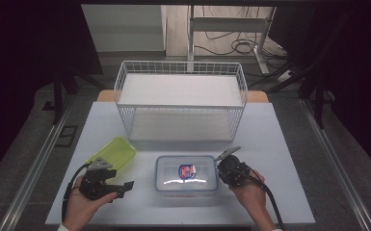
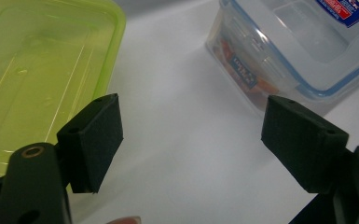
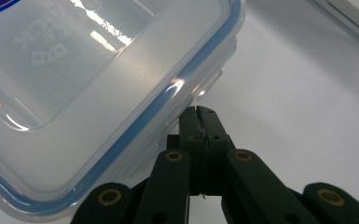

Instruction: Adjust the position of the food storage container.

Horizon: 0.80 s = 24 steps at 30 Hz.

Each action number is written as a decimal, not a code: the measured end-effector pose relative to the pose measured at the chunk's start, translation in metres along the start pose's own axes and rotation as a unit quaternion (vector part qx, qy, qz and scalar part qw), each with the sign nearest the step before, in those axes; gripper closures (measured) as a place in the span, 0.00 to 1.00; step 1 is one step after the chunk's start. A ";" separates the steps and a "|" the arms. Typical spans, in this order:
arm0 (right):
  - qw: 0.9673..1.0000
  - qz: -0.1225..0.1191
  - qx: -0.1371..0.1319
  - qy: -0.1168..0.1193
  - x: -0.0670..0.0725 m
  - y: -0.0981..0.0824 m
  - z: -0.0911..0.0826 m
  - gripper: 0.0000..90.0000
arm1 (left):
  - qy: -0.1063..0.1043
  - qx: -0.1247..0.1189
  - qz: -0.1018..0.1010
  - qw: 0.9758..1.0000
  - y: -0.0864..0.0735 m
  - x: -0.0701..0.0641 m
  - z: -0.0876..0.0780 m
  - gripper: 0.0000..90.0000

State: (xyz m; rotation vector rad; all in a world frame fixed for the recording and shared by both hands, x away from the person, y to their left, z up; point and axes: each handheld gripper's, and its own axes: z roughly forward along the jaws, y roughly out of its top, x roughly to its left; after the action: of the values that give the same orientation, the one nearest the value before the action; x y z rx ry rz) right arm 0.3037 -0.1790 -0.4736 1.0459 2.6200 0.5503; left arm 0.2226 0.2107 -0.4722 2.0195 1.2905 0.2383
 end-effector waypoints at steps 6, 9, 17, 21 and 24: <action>1.000 -0.011 -0.009 0.004 0.008 0.003 0.002 0.99 | 0.000 0.001 0.000 1.000 0.000 0.000 0.001 0.22; 1.000 -0.005 -0.019 0.014 0.004 0.000 -0.001 0.99 | -0.001 -0.001 0.000 1.000 0.000 0.000 0.000 0.22; 0.994 0.057 -0.089 0.037 -0.019 -0.015 -0.025 0.92 | 0.000 -0.003 -0.003 1.000 0.000 0.001 -0.001 0.22; 0.987 0.101 -0.112 0.061 -0.028 -0.022 -0.031 0.60 | 0.000 -0.003 -0.002 1.000 0.001 0.001 -0.001 0.22; 0.983 0.111 -0.121 0.082 -0.032 -0.024 -0.035 0.46 | 0.001 -0.006 -0.001 1.000 0.001 0.000 0.001 0.22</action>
State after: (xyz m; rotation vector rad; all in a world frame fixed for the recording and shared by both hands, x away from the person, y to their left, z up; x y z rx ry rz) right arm 0.2984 -0.2258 -0.4493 1.2653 2.5020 1.0184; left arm 0.2237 0.2105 -0.4722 2.0085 1.2904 0.2458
